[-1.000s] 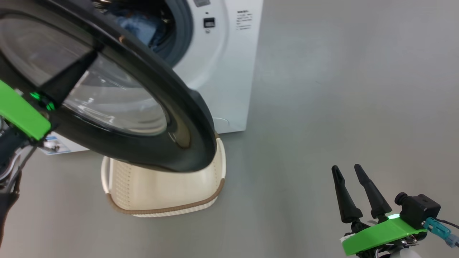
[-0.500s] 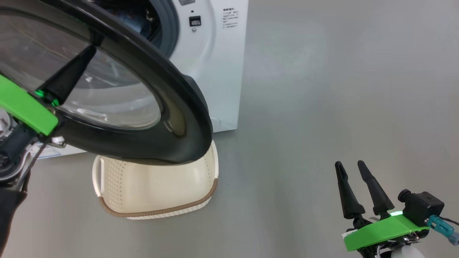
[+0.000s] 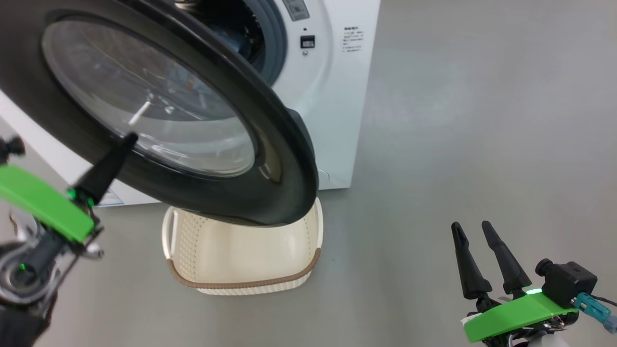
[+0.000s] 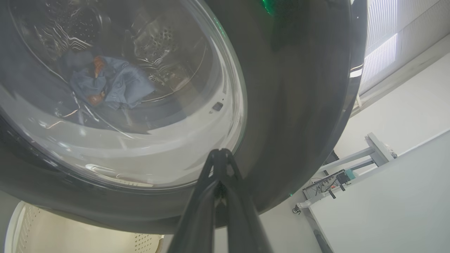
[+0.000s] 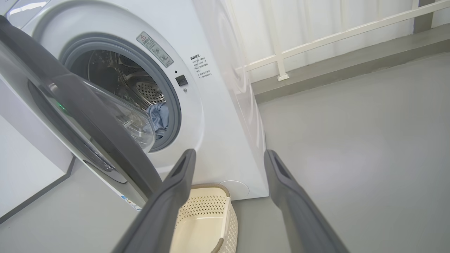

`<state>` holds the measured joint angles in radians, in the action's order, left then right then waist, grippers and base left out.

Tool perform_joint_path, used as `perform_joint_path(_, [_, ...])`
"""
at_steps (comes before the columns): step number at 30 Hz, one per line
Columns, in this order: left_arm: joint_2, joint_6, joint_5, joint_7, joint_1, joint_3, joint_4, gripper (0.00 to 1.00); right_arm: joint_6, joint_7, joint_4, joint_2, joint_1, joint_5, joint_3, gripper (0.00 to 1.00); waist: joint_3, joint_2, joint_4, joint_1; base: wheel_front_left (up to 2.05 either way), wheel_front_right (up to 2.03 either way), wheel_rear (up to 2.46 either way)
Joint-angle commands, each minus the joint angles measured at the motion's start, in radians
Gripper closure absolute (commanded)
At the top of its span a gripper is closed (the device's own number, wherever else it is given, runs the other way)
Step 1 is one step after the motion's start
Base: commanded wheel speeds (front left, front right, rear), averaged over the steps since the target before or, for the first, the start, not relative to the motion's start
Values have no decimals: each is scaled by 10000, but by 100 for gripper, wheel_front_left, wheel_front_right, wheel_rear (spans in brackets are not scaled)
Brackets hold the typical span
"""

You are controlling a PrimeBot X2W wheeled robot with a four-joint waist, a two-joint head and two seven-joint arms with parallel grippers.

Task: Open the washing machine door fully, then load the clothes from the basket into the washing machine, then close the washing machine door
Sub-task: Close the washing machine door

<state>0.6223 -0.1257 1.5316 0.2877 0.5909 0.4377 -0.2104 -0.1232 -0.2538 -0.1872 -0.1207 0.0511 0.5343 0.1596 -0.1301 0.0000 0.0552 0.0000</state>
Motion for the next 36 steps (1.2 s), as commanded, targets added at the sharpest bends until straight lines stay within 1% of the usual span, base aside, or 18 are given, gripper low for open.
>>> perform_joint_path(1, [527,-50,88,-170,28,-425,218,100,-75,-80,209,-126,-47,-68,235,0,204,0,-199,0,0,0,0])
perform_joint_path(3, [532,-50,93,-417,-360,-415,186,99,-75,-80,201,-164,-123,-56,236,0,293,0,-298,0,0,0,0])
perform_joint_path(5, [524,-50,56,-674,-716,-380,166,87,-75,-80,200,-203,-200,-45,207,0,374,0,-403,0,0,0,0])
perform_joint_path(6, [513,-50,12,-819,-877,-350,148,76,-75,-80,199,-225,-240,-42,198,0,416,0,-457,0,0,0,0])
perform_joint_path(7, [478,-50,9,-981,-1034,-342,125,69,-75,-80,197,-245,-276,-39,199,0,457,0,-502,0,0,0,0])
perform_joint_path(10, [449,-50,-133,-1471,-1499,-252,83,53,-75,-80,193,-282,-350,-26,188,0,546,0,-614,0,0,0,0])
perform_joint_path(13, [404,-50,-309,-2017,-1901,-95,-27,25,-75,-80,198,-324,-431,-17,186,0,638,0,-741,0,0,0,0])
perform_joint_path(15, [354,-50,-337,-2402,-2128,-45,-155,8,-75,-80,199,-350,-475,-16,195,0,682,0,-811,0,0,0,0])
perform_joint_path(16, [343,-50,-386,-2582,-2238,10,-219,3,-75,-80,196,-360,-490,-14,198,0,705,0,-838,0,0,0,0])
perform_joint_path(17, [351,-50,-506,-2756,-2342,118,-296,0,-75,-80,192,-371,-509,-10,195,0,734,0,-873,0,0,0,0])
perform_joint_path(21, [312,-50,-864,-3618,-2729,520,-563,0,-75,-80,168,-411,-581,14,174,0,837,0,-981,0,0,0,0])
perform_joint_path(26, [269,-50,-1462,-4967,-3195,1122,-879,0,-75,-80,131,-446,-645,40,220,0,952,0,-1045,0,0,0,0])
perform_joint_path(30, [117,-50,-2112,-5436,-3487,1341,-1295,0,-75,-80,106,-483,-712,67,227,0,1058,0,-1125,0,0,0,0])
perform_joint_path(32, [-74,-50,-2502,-5481,-3597,1173,-1439,0,-75,-80,91,-497,-739,81,212,0,1092,0,-1173,0,0,0,0])
perform_joint_path(36, [-701,-50,-4048,-5490,-3930,70,-1687,0,-75,-80,82,-524,-760,100,160,0,1147,0,-1277,0,0,0,0])
